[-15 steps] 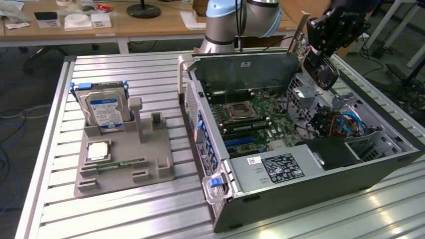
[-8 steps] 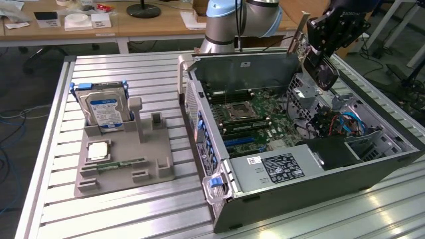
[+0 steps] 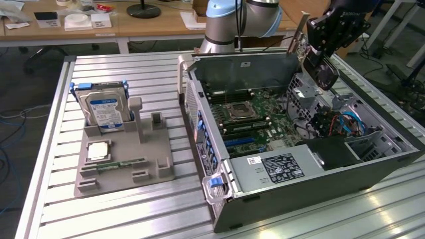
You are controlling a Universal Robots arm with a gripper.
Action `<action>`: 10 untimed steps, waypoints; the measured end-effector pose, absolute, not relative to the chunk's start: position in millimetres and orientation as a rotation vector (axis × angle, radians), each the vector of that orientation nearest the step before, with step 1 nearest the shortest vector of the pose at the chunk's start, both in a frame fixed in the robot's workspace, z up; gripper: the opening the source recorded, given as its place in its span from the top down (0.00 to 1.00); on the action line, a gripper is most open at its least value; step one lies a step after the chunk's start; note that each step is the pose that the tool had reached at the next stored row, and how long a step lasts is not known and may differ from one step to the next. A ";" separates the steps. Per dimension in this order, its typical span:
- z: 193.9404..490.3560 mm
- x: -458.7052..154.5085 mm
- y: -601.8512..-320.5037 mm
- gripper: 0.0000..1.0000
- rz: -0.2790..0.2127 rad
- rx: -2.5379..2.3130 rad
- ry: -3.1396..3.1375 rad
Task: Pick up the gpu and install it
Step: 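Insert the gpu into the slot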
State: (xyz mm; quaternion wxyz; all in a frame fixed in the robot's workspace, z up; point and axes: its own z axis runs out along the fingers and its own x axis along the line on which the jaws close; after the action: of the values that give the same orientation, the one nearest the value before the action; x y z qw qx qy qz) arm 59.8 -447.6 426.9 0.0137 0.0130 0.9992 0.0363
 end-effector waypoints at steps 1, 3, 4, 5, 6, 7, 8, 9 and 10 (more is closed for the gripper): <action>426.9 59.8 -447.6 0.73 0.113 0.033 3.112; 426.8 59.8 -447.6 0.73 0.114 0.005 3.113; 426.8 59.9 -447.6 0.73 0.114 -0.016 3.113; 426.8 59.8 -447.6 0.73 0.114 -0.043 3.114; 426.6 59.9 -447.6 0.73 0.115 -0.071 3.114; 426.6 59.8 -447.6 0.73 0.115 -0.099 3.114; 426.5 59.8 -447.7 0.73 0.115 -0.129 3.113; 426.3 59.8 -447.7 0.73 0.115 -0.157 3.113; 426.1 59.8 -447.6 0.73 0.116 -0.185 3.112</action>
State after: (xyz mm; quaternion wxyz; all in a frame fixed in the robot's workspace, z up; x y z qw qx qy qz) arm 59.8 -447.6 426.1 0.0111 -0.0593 0.9975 0.0372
